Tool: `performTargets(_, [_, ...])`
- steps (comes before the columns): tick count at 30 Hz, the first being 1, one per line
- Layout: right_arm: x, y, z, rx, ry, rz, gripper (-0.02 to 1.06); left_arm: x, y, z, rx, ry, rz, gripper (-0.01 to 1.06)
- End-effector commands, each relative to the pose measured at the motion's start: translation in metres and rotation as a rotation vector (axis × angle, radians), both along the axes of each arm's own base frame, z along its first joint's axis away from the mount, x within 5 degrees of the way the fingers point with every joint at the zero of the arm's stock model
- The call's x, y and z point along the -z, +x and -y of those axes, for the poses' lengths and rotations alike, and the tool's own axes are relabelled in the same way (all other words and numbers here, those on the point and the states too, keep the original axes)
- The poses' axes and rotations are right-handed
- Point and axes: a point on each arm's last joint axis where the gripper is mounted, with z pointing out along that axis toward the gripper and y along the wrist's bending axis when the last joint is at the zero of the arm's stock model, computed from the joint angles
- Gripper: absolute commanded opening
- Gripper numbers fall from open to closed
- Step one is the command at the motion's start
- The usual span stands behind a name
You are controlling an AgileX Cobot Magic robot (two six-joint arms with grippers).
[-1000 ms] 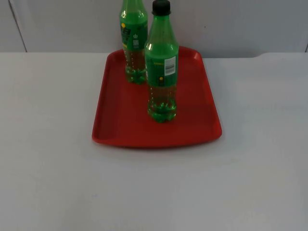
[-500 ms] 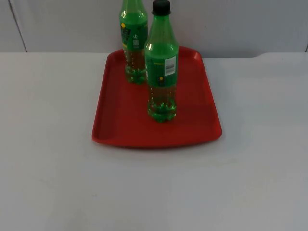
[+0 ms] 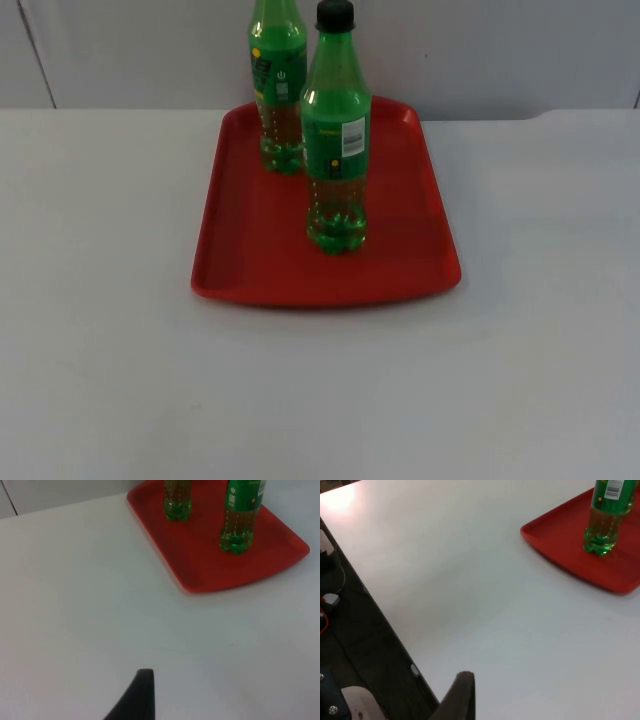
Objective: Place the bottle upright on the tray.
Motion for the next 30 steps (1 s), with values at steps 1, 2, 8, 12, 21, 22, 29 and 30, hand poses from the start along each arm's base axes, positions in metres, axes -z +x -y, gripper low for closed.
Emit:
performTargets(1, [0.0005, 0.0001, 0.0002, -0.006, -0.003, 0.009, 0.92, 0.001, -0.0004, 0.0008, 0.014, -0.007, -0.002, 1.05])
performTargets(2, [0.0005, 0.0001, 0.0002, -0.006, -0.003, 0.009, 0.92, 0.001, -0.0004, 0.0008, 0.014, -0.007, -0.002, 1.05])
performTargets(8, [0.0005, -0.0002, 0.0, -0.015, -0.007, 0.014, 0.99, 0.001, -0.0004, 0.0008, 0.014, -0.007, -0.002, 1.05])
performTargets(12, [0.0005, -0.0005, -0.0002, -0.021, -0.008, 0.016, 1.05, 0.001, -0.0004, 0.0008, 0.014, -0.007, -0.002, 1.05])
performTargets(21, [0.0005, -0.0005, -0.0002, -0.021, -0.008, 0.016, 1.05, 0.001, -0.0004, 0.0008, 0.014, -0.007, -0.002, 1.05])
performTargets(22, [0.0005, -0.0005, -0.0002, -0.021, -0.008, 0.016, 1.05, 0.001, -0.0004, 0.0008, 0.014, -0.007, -0.002, 1.05])
performTargets(29, [0.0004, -0.0005, -0.0003, -0.021, -0.007, 0.017, 1.05, 0.001, -0.0004, 0.0008, 0.014, -0.007, -0.002, 1.05])
performTargets(30, [0.0004, -0.0005, -0.0003, -0.021, -0.007, 0.017, 1.05, 0.001, -0.0004, 0.0008, 0.014, -0.007, -0.002, 1.05])
